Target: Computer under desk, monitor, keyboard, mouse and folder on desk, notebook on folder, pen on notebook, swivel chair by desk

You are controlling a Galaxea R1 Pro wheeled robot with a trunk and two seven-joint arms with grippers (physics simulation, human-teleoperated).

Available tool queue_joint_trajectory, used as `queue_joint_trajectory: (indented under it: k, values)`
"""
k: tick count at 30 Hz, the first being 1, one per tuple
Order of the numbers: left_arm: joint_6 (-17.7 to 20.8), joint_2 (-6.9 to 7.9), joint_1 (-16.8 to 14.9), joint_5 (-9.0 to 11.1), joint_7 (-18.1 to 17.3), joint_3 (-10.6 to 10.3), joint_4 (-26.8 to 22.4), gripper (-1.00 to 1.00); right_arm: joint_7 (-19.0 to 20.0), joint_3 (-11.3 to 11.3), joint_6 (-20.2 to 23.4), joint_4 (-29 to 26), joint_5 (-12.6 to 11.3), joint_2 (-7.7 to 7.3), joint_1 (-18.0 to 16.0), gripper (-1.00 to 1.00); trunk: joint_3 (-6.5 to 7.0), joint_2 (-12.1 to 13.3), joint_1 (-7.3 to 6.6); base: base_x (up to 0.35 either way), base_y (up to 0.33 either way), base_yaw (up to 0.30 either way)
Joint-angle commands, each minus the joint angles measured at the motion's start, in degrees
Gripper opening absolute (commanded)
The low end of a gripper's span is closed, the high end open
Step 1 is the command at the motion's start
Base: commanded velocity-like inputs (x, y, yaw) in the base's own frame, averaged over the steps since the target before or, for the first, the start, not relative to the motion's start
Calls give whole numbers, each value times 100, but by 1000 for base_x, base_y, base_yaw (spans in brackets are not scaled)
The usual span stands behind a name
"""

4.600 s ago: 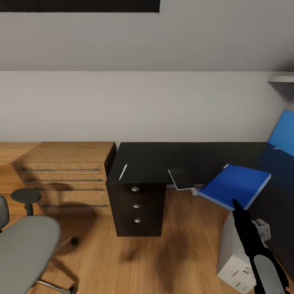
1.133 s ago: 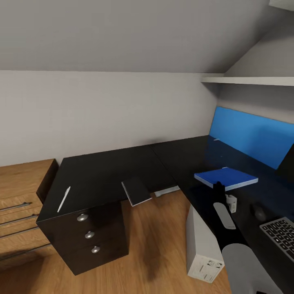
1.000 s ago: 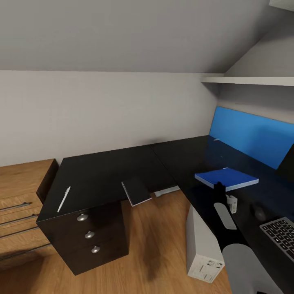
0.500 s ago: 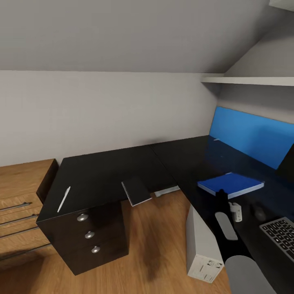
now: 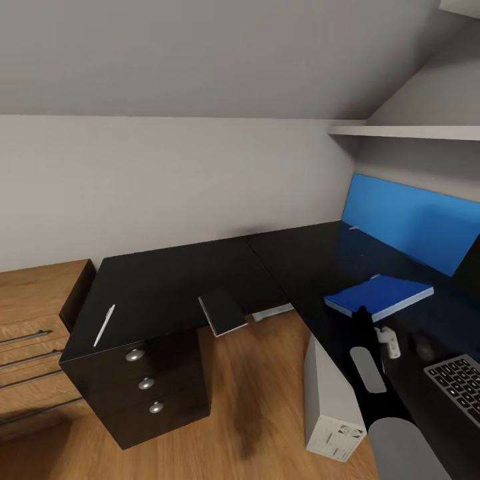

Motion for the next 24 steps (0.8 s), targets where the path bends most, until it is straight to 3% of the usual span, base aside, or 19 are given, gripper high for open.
queue_joint_trajectory:
  k: [1, 2, 3, 24]
  values:
    - [-24, 4, -5, 42, 46, -47, 0, 100, -31, -15, -27, 31, -70, 0, -1, -100, -6, -2, 0, 0, 0, 0]
    - [-24, 4, -6, 42, 46, -47, 1, 100, -30, -15, -28, 30, -10, -1, -1, -100, -6, -2, 0, 0, 0, 0]
    - [-24, 3, -6, 42, 46, -47, 1, 100, -29, -15, -29, 191, -1718, -1, -1, -100, -6, -2, 0, 0, 0, -5]
    - [-26, 11, -6, 42, 43, -47, -23, 100, -32, -15, -29, 189, -1716, -1, -1, -100, -14, -2, 0, 24, -28, -12]
